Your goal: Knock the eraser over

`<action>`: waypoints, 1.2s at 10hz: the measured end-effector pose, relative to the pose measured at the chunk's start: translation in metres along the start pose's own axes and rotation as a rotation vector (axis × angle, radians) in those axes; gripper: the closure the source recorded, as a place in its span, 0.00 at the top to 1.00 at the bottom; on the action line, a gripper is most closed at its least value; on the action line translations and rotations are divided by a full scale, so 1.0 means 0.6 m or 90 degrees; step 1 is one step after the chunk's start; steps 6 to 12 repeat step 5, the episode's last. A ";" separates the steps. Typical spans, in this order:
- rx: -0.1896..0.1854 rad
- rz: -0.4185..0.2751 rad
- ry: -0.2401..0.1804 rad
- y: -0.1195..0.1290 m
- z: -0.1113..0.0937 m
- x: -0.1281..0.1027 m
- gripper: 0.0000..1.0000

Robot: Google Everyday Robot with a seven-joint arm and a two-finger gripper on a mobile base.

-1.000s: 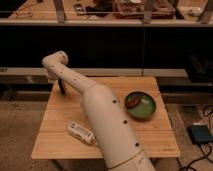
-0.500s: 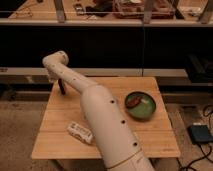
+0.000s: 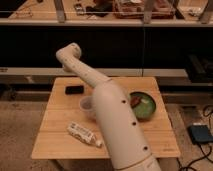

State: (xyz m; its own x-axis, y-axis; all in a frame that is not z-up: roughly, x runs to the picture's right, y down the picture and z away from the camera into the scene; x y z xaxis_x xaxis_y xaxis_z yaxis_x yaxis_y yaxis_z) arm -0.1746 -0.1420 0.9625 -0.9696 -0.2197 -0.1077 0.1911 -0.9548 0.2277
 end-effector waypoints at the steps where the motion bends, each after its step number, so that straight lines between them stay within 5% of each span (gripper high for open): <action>1: -0.008 0.029 -0.031 0.016 -0.022 -0.060 0.00; 3: -0.021 0.079 -0.077 0.034 -0.060 -0.156 0.04; 5: -0.021 0.080 -0.078 0.034 -0.061 -0.157 0.22; 12: -0.021 0.080 -0.078 0.034 -0.061 -0.157 0.22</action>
